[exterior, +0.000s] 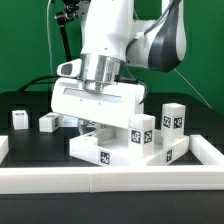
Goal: Assemble square table
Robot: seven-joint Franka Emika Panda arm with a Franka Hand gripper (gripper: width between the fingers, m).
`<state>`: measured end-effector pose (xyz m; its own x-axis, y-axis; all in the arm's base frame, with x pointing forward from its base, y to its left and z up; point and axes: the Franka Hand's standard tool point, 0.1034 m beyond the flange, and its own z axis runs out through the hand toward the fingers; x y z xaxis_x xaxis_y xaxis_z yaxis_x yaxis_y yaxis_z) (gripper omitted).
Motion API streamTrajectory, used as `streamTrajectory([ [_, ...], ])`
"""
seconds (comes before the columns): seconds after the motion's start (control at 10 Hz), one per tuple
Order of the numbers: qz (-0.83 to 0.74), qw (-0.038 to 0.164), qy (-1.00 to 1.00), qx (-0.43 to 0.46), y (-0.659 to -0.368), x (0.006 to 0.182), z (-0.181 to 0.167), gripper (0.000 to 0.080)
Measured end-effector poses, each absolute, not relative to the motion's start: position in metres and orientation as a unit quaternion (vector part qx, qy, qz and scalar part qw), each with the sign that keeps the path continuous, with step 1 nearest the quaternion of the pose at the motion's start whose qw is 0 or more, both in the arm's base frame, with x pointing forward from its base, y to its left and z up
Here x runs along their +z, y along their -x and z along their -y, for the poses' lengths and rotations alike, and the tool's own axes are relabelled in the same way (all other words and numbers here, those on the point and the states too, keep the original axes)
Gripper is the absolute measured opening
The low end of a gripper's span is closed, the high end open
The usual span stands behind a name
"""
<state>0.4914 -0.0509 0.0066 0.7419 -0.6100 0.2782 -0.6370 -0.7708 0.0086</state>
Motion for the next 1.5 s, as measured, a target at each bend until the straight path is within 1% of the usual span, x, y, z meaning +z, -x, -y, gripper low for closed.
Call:
streamTrajectory([
  [0.3, 0.267, 0.062, -0.953, 0.13, -0.493, 0.007, 0.053, 0.0066],
  [0.4, 0.22, 0.07, -0.964, 0.131, -0.496, 0.009, 0.054, 0.0066],
  [0.5, 0.215, 0.071, -0.965, 0.132, -0.497, 0.009, 0.054, 0.0066],
  [0.9, 0.058, 0.084, -0.986, 0.136, -0.522, 0.017, 0.042, 0.0067],
  [1.5, -0.052, 0.104, -0.982, 0.146, -0.532, 0.025, 0.045, 0.0067],
])
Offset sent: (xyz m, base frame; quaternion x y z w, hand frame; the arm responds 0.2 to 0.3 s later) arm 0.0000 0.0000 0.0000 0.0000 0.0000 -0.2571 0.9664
